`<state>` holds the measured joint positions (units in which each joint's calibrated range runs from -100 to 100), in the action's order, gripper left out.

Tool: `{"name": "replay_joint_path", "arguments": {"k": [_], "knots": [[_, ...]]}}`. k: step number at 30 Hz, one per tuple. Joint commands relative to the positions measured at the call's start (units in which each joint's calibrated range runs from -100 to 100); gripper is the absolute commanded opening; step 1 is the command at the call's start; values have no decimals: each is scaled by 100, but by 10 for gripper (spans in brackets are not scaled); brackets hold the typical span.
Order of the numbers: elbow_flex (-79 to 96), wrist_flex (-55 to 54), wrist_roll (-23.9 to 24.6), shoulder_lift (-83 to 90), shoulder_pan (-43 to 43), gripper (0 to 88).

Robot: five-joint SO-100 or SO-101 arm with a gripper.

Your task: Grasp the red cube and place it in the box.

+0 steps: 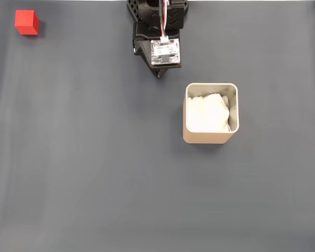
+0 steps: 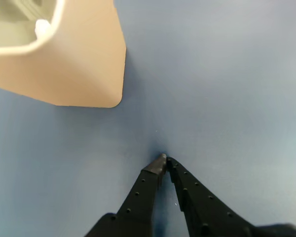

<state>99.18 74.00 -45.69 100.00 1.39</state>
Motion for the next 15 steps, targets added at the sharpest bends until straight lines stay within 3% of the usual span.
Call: {"name": "replay_joint_path", "arguments": {"k": [1,15], "knots": [[64,-659,239,0,-22,3],[-830,-2981,195,-346,-29,2]]}}
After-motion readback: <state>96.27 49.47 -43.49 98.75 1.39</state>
